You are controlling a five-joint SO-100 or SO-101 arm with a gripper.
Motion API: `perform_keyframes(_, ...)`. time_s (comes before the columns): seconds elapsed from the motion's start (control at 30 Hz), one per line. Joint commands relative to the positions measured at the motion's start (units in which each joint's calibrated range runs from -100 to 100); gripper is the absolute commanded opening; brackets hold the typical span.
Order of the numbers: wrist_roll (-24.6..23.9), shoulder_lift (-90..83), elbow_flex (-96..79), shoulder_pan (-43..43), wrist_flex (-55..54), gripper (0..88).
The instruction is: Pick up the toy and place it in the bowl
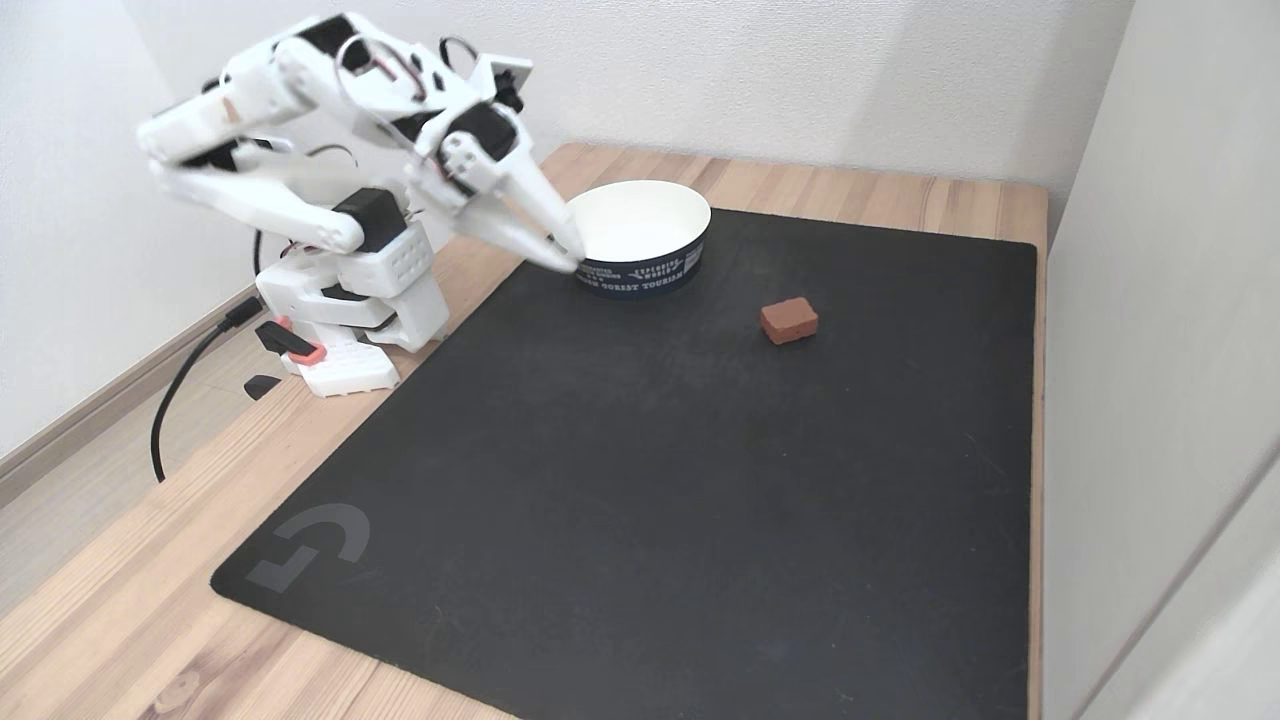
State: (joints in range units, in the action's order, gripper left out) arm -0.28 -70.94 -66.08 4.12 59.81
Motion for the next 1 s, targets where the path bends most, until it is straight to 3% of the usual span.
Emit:
perform_keyframes(0.0,-0.29,11.96,11.69,2.7,-2.66,2.3)
perform_keyframes(0.53,0.23,55.89,51.26,14.49,-3.0,2.2)
perform_keyframes(0.8,0.23,74.32,68.38,15.83,-2.32,2.2)
perform_keyframes(0.97,0.28,85.07,81.18,15.83,3.86,2.2)
